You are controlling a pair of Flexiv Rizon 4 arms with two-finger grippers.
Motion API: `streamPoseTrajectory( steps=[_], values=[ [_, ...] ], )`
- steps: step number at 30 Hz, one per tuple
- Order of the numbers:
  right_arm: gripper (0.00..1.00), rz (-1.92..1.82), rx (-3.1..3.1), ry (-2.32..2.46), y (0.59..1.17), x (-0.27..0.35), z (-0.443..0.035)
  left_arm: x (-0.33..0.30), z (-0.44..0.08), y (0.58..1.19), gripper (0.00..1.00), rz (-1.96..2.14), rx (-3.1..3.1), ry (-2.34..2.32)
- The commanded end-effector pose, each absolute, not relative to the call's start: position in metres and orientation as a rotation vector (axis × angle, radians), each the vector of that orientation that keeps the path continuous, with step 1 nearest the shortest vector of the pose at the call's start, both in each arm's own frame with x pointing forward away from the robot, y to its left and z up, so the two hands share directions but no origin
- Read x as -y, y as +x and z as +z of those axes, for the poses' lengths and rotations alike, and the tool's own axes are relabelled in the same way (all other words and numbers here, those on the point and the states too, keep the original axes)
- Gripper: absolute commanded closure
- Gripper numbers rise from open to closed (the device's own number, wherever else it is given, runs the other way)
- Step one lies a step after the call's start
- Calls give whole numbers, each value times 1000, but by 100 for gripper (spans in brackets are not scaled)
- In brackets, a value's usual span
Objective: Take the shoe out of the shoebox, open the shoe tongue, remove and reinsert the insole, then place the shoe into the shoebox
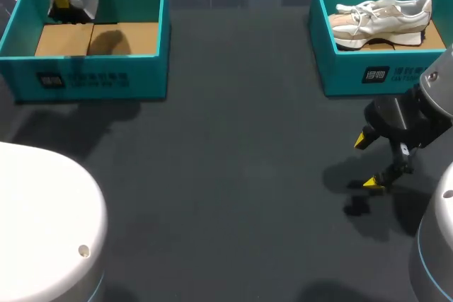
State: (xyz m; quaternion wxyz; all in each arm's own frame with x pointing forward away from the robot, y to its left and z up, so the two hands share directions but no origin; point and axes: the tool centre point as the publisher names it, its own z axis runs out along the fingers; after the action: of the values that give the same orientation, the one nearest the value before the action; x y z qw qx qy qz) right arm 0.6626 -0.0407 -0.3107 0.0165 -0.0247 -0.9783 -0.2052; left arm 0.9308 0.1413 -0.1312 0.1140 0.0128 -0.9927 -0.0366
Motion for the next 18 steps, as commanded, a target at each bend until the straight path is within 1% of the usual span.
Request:
streamPoseTrajectory(
  steps=[1,6,12,18],
  values=[
    [0,-634,3045,-79,661,40,-311,-141,-130,931,100,-111,2912,36],
    [0,-634,3045,-79,661,40,-311,-151,-129,940,100,-112,2910,19],
    [0,-634,3045,-79,661,40,-311,-204,-131,978,100,-152,2906,111],
    [0,-634,3045,-79,661,40,-311,-240,-144,995,100,-176,2892,163]
  ],
)
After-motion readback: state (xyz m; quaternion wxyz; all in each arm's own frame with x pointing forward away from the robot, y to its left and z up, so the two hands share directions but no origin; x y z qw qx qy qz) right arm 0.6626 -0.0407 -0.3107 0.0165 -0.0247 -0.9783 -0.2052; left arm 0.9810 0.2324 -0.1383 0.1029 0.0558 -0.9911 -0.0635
